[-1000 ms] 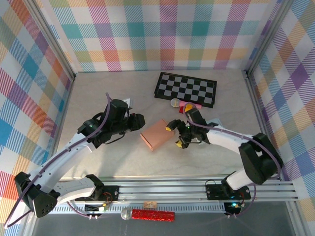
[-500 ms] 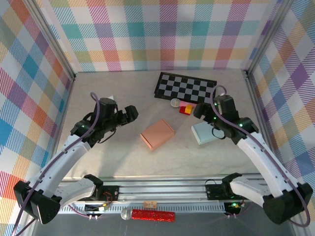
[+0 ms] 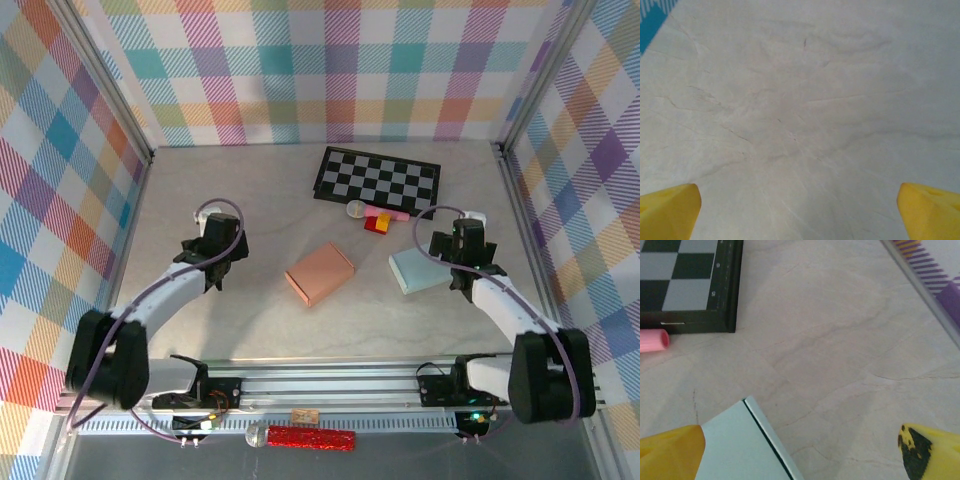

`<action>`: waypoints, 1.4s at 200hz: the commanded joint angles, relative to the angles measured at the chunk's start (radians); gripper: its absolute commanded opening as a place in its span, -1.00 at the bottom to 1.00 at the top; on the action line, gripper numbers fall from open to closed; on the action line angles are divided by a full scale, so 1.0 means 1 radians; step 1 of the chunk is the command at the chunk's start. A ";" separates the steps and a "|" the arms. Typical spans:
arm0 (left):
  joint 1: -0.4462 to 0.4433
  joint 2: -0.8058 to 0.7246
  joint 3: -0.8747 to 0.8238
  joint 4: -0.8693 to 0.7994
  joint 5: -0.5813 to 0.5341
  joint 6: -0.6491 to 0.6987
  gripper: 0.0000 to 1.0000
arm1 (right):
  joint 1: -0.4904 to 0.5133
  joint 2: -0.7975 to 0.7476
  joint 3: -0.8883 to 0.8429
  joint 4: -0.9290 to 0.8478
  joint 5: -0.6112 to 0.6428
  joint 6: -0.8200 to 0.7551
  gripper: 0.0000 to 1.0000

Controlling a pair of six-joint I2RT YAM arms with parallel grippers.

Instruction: Fold the paper box

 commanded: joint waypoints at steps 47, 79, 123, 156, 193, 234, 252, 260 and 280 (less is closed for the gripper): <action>0.123 0.241 -0.018 0.426 0.208 0.179 1.00 | -0.057 0.220 -0.055 0.527 -0.285 -0.122 0.97; 0.165 0.250 -0.134 0.705 0.269 0.239 1.00 | -0.081 0.290 -0.092 0.671 -0.364 -0.129 0.97; 0.187 0.266 -0.318 1.066 0.300 0.225 1.00 | -0.084 0.307 -0.239 0.950 -0.292 -0.098 0.98; 0.185 0.251 -0.306 0.999 0.234 0.197 1.00 | -0.077 0.317 -0.180 0.845 -0.252 -0.092 0.97; 0.184 0.253 -0.310 1.016 0.231 0.202 1.00 | -0.067 0.321 -0.161 0.817 -0.233 -0.097 0.97; 0.182 0.253 -0.310 1.017 0.230 0.202 1.00 | -0.063 0.320 -0.159 0.813 -0.243 -0.106 0.97; 0.182 0.253 -0.311 1.017 0.229 0.201 1.00 | -0.042 0.321 -0.162 0.828 -0.242 -0.134 0.97; 0.181 0.253 -0.310 1.017 0.229 0.202 1.00 | -0.043 0.322 -0.164 0.828 -0.240 -0.134 0.97; 0.181 0.253 -0.311 1.017 0.229 0.202 1.00 | -0.042 0.322 -0.164 0.829 -0.239 -0.134 0.98</action>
